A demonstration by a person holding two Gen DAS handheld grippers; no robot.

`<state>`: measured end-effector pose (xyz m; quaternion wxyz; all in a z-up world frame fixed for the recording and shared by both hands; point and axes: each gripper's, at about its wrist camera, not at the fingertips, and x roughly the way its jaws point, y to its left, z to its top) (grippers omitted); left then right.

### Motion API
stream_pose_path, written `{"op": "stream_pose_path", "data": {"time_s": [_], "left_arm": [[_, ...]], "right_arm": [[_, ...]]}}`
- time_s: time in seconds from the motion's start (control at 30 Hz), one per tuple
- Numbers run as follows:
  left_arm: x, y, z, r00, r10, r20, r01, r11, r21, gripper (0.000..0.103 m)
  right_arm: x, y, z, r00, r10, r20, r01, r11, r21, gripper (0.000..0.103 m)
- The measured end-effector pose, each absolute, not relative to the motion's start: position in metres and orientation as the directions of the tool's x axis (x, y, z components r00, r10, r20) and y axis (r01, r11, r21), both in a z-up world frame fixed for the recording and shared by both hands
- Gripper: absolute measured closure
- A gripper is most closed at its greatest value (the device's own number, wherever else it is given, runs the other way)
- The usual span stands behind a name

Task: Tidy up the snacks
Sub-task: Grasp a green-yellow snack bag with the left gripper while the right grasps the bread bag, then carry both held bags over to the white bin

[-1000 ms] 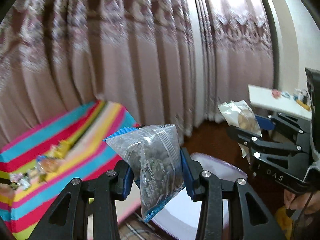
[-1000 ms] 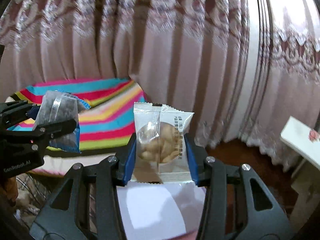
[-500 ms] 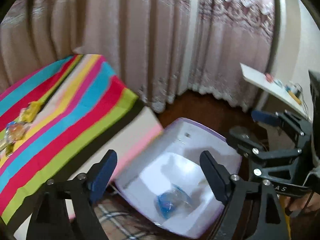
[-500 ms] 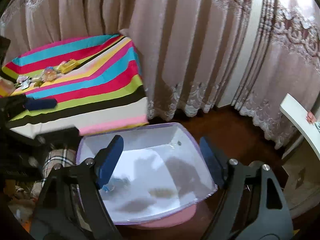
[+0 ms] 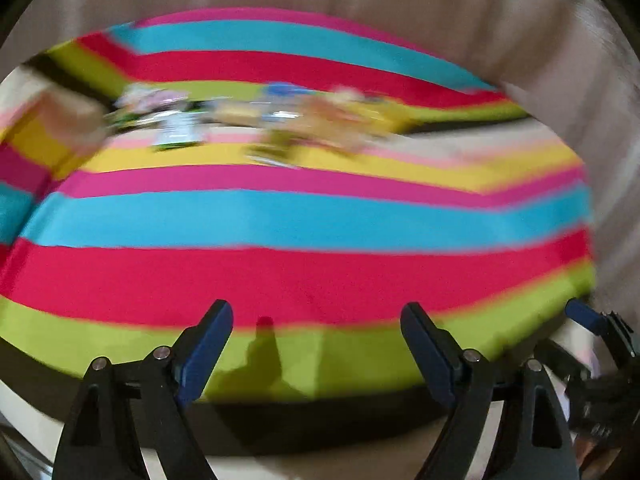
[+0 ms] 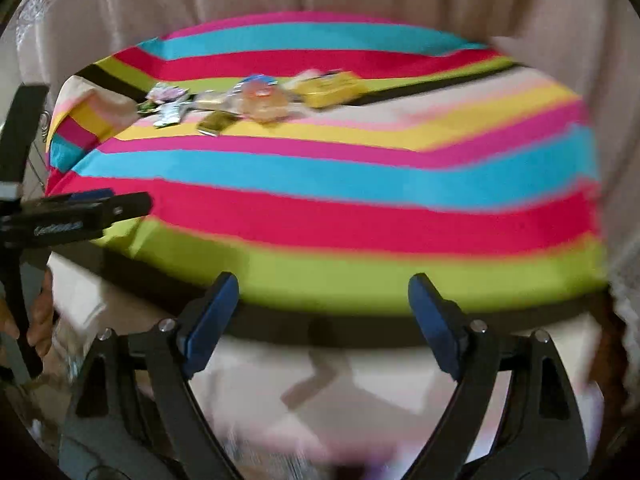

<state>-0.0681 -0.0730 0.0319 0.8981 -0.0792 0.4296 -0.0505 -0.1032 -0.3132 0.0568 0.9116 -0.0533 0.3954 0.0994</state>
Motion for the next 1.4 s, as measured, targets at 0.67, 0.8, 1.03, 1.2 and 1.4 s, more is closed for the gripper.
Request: {"op": "stream_pose_path", "data": {"time_s": [0.67, 0.8, 1.03, 1.2, 1.4], "left_arm": [[0.105, -0.062, 0.009, 0.599, -0.122, -0.791, 0.110, 0.991, -0.070, 0.016], [0.134, -0.072, 0.004, 0.602, -0.105, -0.791, 0.100, 0.993, -0.056, 0.015], [0.124, -0.087, 0.018, 0.577, -0.098, -0.811, 0.033, 0.995, -0.097, 0.073], [0.038, -0.079, 0.049, 0.682, -0.097, -0.725, -0.012, 0.990, -0.144, 0.073], [-0.077, -0.069, 0.147, 0.884, -0.070, -0.463, 0.004, 0.990, -0.142, 0.072]], "right_arm": [[0.200, -0.206, 0.029, 0.459, 0.390, -0.798, -0.527, 0.843, 0.109, 0.050], [0.157, -0.253, 0.052, 0.586, 0.374, -0.719, -0.397, 0.906, 0.148, 0.050], [0.043, -0.301, 0.062, 0.638, 0.303, -0.707, -0.247, 0.951, 0.185, 0.050], [-0.036, -0.308, 0.066, 0.666, 0.271, -0.694, -0.165, 0.962, 0.217, 0.050], [-0.108, -0.277, 0.134, 0.810, 0.218, -0.544, -0.174, 0.976, 0.132, 0.050]]}}
